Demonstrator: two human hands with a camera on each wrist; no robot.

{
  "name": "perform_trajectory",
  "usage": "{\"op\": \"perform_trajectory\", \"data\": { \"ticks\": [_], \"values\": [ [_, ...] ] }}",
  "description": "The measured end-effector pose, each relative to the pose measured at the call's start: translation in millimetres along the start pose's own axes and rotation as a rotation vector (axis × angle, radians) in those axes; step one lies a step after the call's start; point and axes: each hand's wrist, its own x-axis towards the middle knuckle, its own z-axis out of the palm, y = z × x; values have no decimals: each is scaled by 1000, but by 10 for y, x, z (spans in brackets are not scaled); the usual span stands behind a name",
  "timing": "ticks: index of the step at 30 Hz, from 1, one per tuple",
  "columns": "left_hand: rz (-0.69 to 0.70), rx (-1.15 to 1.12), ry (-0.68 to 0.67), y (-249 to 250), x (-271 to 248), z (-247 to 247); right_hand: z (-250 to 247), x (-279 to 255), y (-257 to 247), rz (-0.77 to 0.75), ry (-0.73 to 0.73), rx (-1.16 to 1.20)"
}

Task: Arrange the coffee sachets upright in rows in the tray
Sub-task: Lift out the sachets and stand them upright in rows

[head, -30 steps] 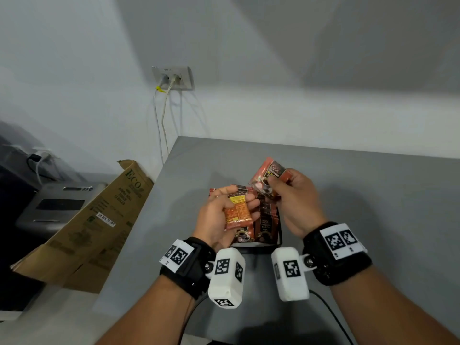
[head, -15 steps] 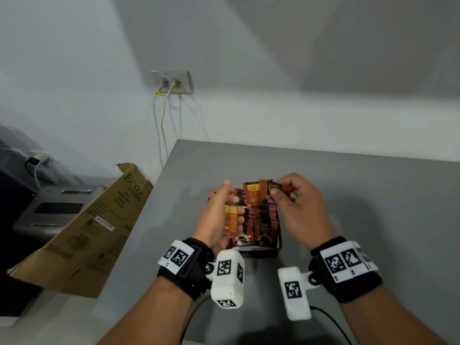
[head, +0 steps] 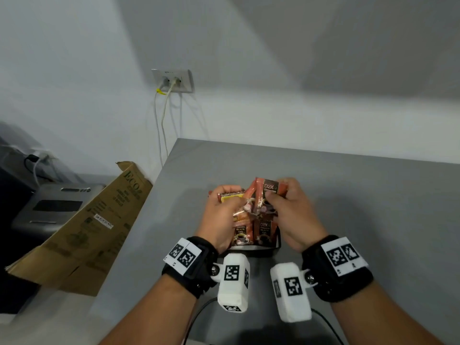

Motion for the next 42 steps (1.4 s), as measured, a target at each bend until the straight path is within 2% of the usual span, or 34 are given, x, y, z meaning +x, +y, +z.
{"op": "perform_trajectory", "data": {
  "ticks": [1, 3, 6, 10, 16, 17, 19, 21, 23, 25, 27, 30, 34, 36, 38, 40, 42],
  "values": [
    [-49, -97, -6, 15, -4, -7, -19, 10, -19, 30, 22, 78],
    [-69, -135, 2, 35, 2, -70, -85, 20, -36, 117, -2, 229],
    [37, 25, 9, 40, 27, -149, -200, 21, -1, 174, -70, 254],
    [104, 25, -30, -15, 61, -202, -313, 39, 0, 148, -41, 327],
    [62, -130, -162, -27, 1, -212, -373, 33, 5, 82, -19, 279],
    [63, -84, -144, -24, 10, -196, -363, 28, -2, 72, -46, 290],
    [125, 150, -44, -42, 49, -150, -312, 7, -11, 61, -106, 308],
    [174, 256, -8, -117, 93, -116, -225, -27, -11, 22, -135, 206],
    [147, 131, 4, -201, 110, -91, -141, -52, 0, -65, -103, -23],
    [40, -108, 23, -183, 110, -65, -91, -62, 3, -151, -66, -186],
    [-112, -254, -81, -140, 67, -48, -52, -78, -16, -220, -59, -313],
    [-194, -202, -229, -96, 6, -25, 46, -119, -22, -295, -130, -448],
    [-219, -72, -148, -90, 32, -80, 54, -138, -69, -355, -195, -714],
    [-217, -56, -153, -76, 41, -112, 2, -127, -96, -355, -329, -809],
    [-250, -109, -202, -64, 31, -110, 6, -122, -94, -450, -471, -938],
    [-261, -159, -229, -73, 42, -94, 36, -112, -51, -528, -496, -951],
    [-242, -178, -244, -78, 42, -83, 63, -112, -20, -536, -482, -880]
  ]
}}
